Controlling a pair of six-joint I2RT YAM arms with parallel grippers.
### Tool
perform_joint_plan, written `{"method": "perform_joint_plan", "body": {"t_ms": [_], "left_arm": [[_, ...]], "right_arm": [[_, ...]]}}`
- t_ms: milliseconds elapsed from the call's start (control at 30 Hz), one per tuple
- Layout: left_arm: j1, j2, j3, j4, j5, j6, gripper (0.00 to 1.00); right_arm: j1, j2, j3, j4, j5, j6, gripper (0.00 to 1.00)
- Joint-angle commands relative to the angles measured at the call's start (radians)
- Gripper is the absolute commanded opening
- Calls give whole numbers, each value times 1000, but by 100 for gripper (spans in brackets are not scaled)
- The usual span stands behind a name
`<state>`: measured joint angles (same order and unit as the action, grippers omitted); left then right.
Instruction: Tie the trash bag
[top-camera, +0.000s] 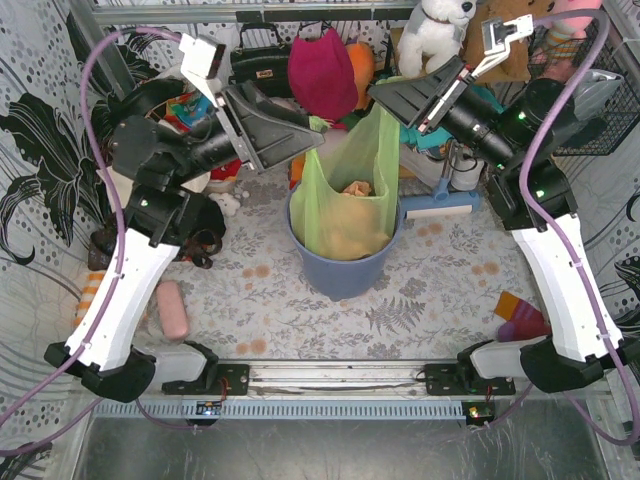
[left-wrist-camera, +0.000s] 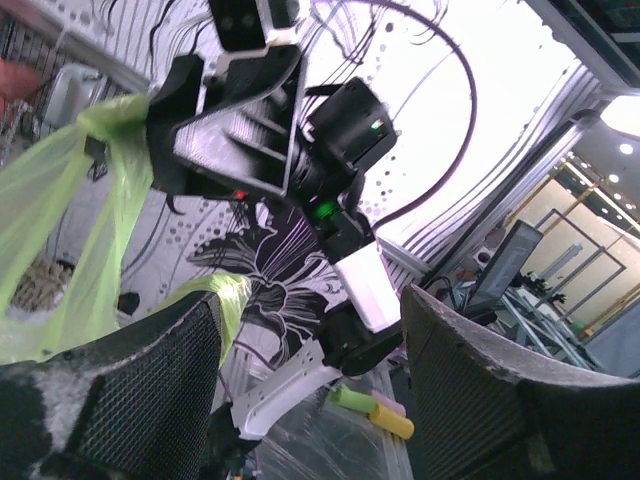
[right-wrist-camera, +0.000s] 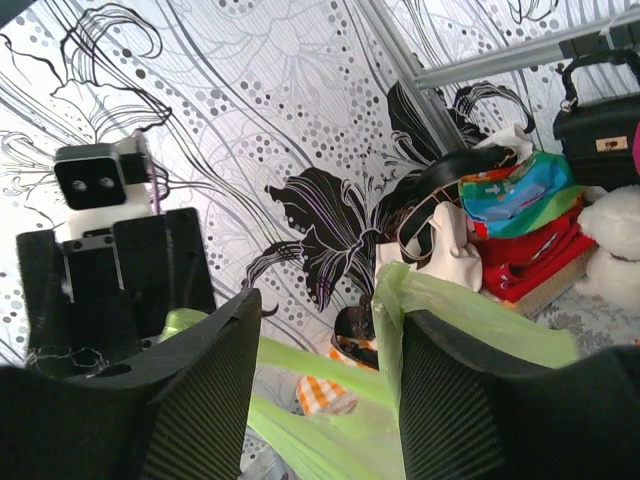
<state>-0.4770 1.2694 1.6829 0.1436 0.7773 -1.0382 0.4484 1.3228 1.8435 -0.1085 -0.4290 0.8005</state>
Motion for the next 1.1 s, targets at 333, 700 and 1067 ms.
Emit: {"method": "perform_joint_plan", "body": {"t_ms": [333, 700, 1067], "left_arm": [[140, -39, 132, -127, -91, 101, 74], [229, -79, 10, -85, -31, 53, 74], [377, 25, 147, 191, 114, -213, 75]], "right_arm": [[1, -111, -42, -36, 31, -1, 49], [3, -162, -201, 95, 2, 87, 46], [20, -20, 124, 43, -49, 69, 44]]}}
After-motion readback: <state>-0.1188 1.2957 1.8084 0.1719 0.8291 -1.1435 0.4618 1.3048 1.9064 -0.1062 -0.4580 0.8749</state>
